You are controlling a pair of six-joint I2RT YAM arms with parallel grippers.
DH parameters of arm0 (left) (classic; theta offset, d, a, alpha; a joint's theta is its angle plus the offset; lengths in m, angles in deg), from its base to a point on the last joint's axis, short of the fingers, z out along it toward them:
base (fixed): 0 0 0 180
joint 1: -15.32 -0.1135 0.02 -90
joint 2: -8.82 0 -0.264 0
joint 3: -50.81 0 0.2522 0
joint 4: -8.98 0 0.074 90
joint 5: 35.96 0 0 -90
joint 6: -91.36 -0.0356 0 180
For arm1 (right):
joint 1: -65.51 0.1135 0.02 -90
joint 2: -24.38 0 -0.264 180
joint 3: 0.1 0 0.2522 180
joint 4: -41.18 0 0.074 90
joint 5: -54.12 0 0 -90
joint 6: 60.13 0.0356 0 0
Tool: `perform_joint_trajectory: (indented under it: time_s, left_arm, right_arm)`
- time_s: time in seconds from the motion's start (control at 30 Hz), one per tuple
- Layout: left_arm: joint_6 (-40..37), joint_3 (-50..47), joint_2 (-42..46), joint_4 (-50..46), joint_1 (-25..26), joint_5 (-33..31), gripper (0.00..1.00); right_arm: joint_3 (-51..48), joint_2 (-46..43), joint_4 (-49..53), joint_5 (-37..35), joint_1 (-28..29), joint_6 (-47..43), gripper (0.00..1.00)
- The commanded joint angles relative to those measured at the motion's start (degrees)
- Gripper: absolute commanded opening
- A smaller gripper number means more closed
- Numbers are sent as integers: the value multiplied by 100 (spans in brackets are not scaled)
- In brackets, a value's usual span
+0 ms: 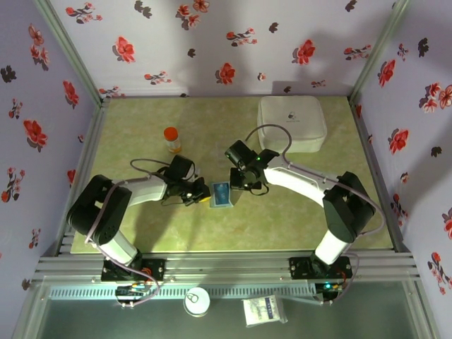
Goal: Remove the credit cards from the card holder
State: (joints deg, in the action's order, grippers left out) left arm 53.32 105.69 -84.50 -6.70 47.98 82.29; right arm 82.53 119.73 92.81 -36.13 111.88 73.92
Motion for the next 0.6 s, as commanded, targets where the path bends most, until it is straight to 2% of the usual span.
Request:
perform_joint_trajectory:
  time_s: [0.0, 0.57]
  left_arm:
    - [-9, 186, -147, 17, 55, 118, 3]
    - [-328, 320, -312, -845, 56, -328, 2]
  right_arm:
    - [-157, -181, 106, -157, -59, -52, 1]
    - [-762, 10, -31, -634, -488, -285, 1]
